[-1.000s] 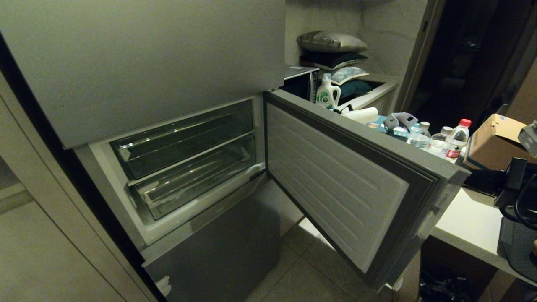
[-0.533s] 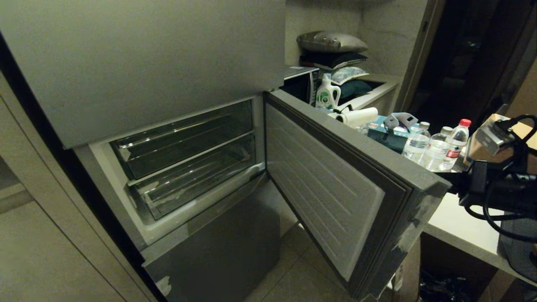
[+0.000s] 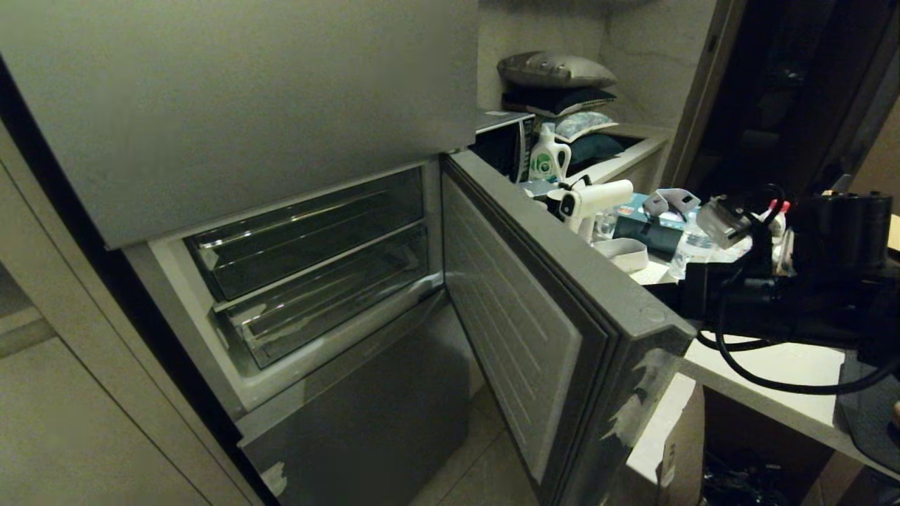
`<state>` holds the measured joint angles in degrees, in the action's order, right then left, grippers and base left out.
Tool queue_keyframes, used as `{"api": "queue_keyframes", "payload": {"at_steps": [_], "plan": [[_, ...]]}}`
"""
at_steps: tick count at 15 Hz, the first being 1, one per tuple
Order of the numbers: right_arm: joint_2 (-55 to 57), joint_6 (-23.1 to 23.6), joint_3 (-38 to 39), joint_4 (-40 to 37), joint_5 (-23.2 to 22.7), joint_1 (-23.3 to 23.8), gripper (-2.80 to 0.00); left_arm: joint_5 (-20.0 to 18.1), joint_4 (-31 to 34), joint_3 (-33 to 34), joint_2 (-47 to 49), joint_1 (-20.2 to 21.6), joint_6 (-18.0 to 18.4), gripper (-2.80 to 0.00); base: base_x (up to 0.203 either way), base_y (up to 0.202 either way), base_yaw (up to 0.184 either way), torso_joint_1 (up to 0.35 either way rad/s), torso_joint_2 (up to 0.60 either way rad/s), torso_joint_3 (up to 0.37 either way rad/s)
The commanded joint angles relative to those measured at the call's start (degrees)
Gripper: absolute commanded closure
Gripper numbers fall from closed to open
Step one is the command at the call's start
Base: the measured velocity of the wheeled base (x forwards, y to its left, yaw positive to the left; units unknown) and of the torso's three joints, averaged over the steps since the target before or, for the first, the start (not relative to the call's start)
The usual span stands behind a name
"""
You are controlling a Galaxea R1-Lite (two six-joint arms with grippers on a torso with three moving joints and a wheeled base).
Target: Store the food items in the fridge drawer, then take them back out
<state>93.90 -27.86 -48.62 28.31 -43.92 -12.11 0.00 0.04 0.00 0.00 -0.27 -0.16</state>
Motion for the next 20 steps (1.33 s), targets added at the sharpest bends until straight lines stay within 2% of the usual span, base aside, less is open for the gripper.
{"api": "queue_keyframes", "payload": {"at_steps": [1,9,12,14,16,20], "plan": [[3.76,-0.10,-3.86,0.20,1.18,-4.58,0.00,0.00,-0.04,0.00,0.09,0.00,-0.02,0.00,0.000,0.000,0.000,0.000,0.00,0.000],[20.86,-0.12,-21.76,1.17,11.18,-14.42,0.00,0.00,-0.04,0.00,0.09,0.00,-0.02,0.00,0.000,0.000,0.000,0.000,0.00,0.000],[30.39,-0.12,-27.20,9.88,15.17,-17.70,0.00,0.00,0.04,0.00,0.09,0.00,-0.02,0.00,0.000,0.000,0.000,0.000,0.00,0.000],[35.29,-0.10,-34.26,12.50,17.88,-20.04,0.00,0.00,-0.01,0.00,0.09,0.00,-0.02,0.00,0.000,0.000,0.000,0.000,0.00,0.000],[40.01,-0.14,-41.45,12.99,18.61,-21.41,0.00,0.00,-0.04,0.00,0.09,0.00,-0.02,0.00,0.000,0.000,0.000,0.000,0.00,0.000],[51.26,-0.28,-60.49,12.48,20.98,-23.68,0.00,0.00,0.03,0.00,0.09,0.00,-0.02,0.00,0.000,0.000,0.000,0.000,0.00,0.000]]}}
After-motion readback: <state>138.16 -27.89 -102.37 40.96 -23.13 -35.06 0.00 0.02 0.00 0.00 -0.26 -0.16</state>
